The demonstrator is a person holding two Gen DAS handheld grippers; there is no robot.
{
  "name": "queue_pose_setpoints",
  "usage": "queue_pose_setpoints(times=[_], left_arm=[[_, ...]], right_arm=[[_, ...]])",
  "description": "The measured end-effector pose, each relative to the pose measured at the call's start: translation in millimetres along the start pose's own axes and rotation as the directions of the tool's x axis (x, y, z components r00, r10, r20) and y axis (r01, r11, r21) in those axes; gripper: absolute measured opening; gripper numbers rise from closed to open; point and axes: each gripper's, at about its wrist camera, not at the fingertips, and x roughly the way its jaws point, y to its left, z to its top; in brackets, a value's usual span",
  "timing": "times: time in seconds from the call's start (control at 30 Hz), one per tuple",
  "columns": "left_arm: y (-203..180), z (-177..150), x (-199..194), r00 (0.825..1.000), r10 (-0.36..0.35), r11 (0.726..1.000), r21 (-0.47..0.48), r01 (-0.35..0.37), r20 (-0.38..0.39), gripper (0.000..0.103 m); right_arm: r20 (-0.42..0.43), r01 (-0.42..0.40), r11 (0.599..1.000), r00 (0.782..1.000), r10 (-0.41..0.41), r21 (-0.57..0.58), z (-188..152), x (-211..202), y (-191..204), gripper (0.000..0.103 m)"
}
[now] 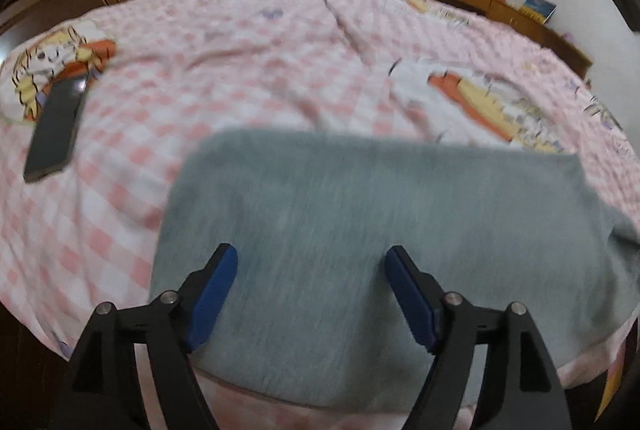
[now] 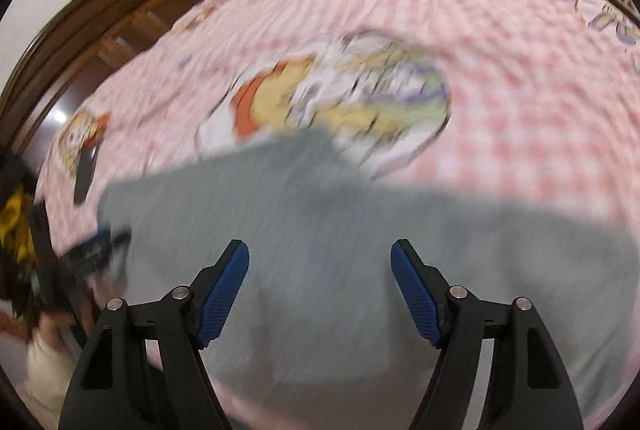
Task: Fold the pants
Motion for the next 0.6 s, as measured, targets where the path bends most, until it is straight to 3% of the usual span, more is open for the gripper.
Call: queue_pose_setpoints(times=[0.13,0.27,0.33,0.4,0.47,0.6], left_arm=[[3,-8,9,1.000,0.010,1.000,-0.028,-0.009,0.029,0.092],[7,-10,11,1.000,0.001,1.000,-0.028,0.000,0.031,0.095],[6,-11,11,0.999,0.006,1.000,-0.027,-0.005,0.036,0.096],[5,-11,12,0.999,0.016,1.000,-0.019,-0.016,0.042,0.097],[4,-11,12,0.999,0.022,1.000,-0.014,-0.022,0.042,0.097],[5,-9,13,1.000,0.015,1.000,-0.018,-0.015,0.027,0.098]], right_arm=[[-0.027,-0.031,1.000,0.999,0.031,-0.001,44,23,-18,0.076],[-0.161,-0.104,0.994,0.982,0.100,-0.018,65,64,-20,0.070],[-0.212,-0.110,0.992,0.973,0.095,-0.061,63,82,-14,0.067],[-0.229,-0.130,0.986,0.968,0.103,-0.105,58,92,-9,0.050],[-0.206,-0.165,0.977,0.969,0.136,-0.133,54,86,-5,0.018],[-0.060,-0.164,0.934,0.986,0.153,-0.316,40,47,9,0.009]])
